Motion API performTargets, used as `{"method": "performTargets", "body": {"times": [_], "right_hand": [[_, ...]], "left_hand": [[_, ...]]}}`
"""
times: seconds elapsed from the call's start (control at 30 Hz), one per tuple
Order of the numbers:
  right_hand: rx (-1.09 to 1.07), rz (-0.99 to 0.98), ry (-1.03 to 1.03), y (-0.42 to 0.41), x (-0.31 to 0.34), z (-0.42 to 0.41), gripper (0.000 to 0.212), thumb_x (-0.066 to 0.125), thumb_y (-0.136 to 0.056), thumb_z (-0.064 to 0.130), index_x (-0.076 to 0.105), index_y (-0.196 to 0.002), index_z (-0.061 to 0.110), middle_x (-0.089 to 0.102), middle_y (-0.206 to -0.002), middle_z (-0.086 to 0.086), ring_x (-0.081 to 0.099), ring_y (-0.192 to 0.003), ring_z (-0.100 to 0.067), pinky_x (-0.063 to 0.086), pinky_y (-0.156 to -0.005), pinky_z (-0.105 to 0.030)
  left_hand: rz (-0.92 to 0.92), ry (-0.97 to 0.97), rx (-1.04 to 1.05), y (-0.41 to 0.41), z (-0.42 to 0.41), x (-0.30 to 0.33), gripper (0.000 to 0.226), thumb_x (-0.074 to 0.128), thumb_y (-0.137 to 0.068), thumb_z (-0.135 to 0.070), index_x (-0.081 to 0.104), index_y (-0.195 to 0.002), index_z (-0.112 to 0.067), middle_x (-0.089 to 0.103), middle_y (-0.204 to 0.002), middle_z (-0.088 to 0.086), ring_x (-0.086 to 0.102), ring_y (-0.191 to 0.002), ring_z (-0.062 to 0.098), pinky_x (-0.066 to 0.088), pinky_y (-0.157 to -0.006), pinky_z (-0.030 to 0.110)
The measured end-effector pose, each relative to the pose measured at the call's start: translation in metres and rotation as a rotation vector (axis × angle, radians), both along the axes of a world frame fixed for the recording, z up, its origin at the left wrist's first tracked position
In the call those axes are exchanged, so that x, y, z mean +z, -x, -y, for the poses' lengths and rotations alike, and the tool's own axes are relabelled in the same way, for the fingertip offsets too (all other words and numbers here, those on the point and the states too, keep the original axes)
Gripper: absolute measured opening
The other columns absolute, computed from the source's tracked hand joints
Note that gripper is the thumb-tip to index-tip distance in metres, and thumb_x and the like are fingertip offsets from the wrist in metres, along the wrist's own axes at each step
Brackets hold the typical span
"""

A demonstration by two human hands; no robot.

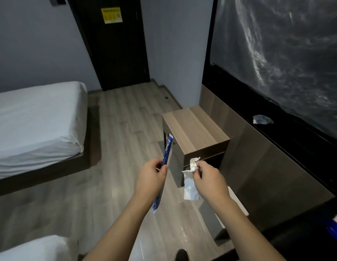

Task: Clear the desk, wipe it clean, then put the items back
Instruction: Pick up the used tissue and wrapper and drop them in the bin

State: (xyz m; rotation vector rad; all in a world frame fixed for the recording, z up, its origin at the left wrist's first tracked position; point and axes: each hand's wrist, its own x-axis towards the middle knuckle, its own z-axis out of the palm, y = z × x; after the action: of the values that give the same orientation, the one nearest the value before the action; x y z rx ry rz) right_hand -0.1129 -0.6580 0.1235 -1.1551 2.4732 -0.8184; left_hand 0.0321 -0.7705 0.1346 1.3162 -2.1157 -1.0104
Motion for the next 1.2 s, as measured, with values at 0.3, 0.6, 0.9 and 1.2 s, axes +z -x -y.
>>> {"method": "performTargets", "body": {"times": [0.3,0.6,0.9,1.2], "right_hand": [[-0.171,0.059,0.008,0.091,-0.008,0.099,0.014,0.05,-0.098,0.027,0.059,-0.108,0.023,0.064,-0.098,0.006,0.061,-0.083,-0.011,0.057,-0.073,-0.036],[-0.703,0.081,-0.097,0.172,-0.025,0.077,0.022,0.048,-0.097,0.022,0.059,-0.117,0.02,0.063,-0.11,0.003,0.059,-0.092,-0.017,0.039,-0.064,-0.025],[-1.181,0.219,0.019,0.202,-0.076,0.023,0.01,0.051,-0.094,0.014,0.056,-0.089,0.021,0.055,-0.077,0.006,0.051,-0.066,-0.009,0.037,-0.054,-0.02],[-1.293,0.263,0.059,0.221,-0.349,0.005,0.013,0.049,-0.09,0.008,0.054,-0.084,0.019,0.058,-0.079,0.002,0.05,-0.067,-0.006,0.035,-0.053,-0.012]], "left_hand": [[-0.032,0.094,-0.186,0.102,0.114,-0.004,0.008,0.063,-0.09,-0.024,0.07,-0.091,-0.023,0.064,-0.077,-0.008,0.06,-0.072,0.009,0.051,-0.067,0.031],[-0.048,-0.083,-0.737,0.268,0.148,-0.04,0.013,0.065,-0.087,-0.026,0.071,-0.097,-0.031,0.07,-0.087,-0.014,0.065,-0.082,0.007,0.054,-0.079,0.034],[-0.093,-0.261,-1.094,0.374,0.105,-0.083,0.016,0.064,-0.091,-0.024,0.071,-0.105,-0.022,0.07,-0.096,-0.013,0.064,-0.087,0.0,0.053,-0.077,0.02],[-0.103,-0.313,-1.124,0.404,0.067,-0.338,0.012,0.064,-0.092,-0.022,0.07,-0.102,-0.024,0.069,-0.088,-0.014,0.065,-0.084,0.001,0.057,-0.074,0.025]]}}
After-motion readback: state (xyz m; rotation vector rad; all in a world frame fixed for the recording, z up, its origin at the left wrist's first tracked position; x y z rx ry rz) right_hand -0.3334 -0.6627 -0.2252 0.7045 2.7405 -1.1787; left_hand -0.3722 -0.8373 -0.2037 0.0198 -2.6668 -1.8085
